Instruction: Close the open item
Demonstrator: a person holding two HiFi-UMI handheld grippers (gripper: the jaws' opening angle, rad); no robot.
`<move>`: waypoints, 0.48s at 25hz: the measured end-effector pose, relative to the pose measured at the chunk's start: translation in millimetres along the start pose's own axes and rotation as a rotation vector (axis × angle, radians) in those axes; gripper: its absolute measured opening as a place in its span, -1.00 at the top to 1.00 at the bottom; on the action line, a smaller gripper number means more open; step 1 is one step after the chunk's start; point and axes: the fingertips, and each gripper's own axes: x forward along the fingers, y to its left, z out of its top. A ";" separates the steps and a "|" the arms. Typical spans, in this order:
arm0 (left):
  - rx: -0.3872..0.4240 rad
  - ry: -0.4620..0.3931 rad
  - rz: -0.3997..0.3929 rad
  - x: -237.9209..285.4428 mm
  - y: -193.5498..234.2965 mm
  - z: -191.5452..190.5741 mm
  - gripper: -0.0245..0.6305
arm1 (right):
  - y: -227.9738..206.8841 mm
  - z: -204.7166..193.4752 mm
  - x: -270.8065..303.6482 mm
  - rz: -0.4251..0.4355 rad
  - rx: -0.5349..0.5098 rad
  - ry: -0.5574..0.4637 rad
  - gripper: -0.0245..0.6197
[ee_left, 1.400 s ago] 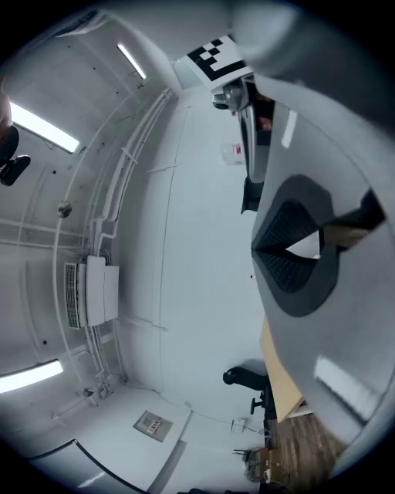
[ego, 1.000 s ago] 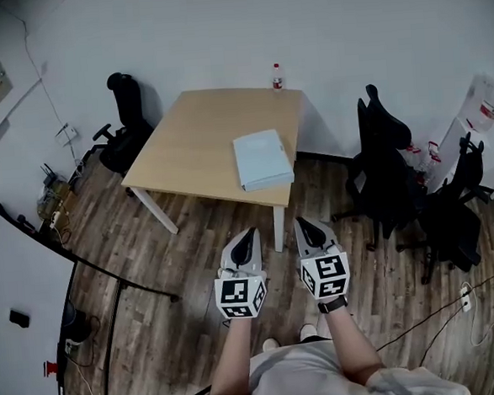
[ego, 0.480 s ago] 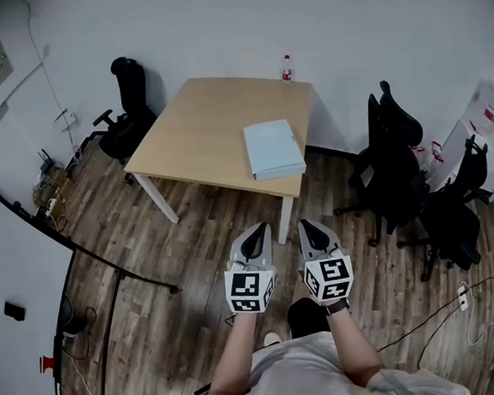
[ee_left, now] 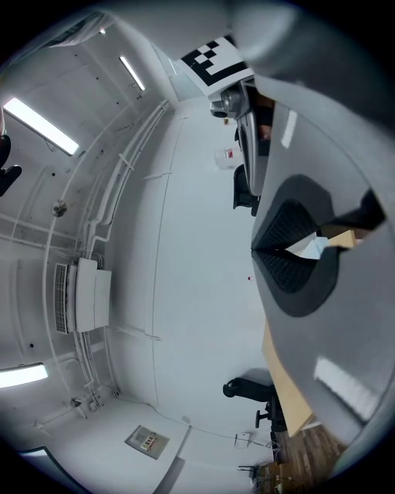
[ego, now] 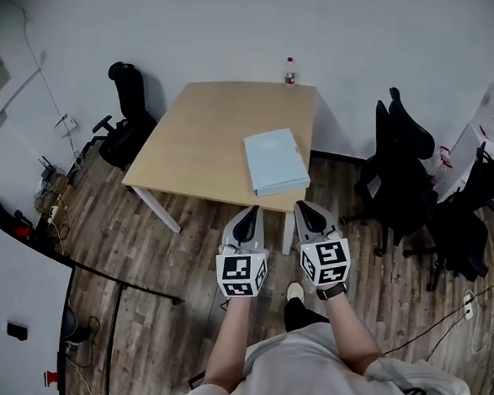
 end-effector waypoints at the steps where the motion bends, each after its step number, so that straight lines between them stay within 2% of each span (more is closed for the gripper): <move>1: 0.012 -0.005 0.001 14.6 4.0 5.6 0.90 | -10.9 7.6 11.5 -0.005 0.002 -0.018 0.87; 6: 0.052 -0.036 0.006 80.3 25.3 33.5 0.90 | -54.1 43.0 65.8 -0.014 0.003 -0.087 0.87; 12: 0.046 -0.055 0.037 153.9 38.7 41.8 0.90 | -100.8 54.2 114.5 0.015 -0.014 -0.098 0.87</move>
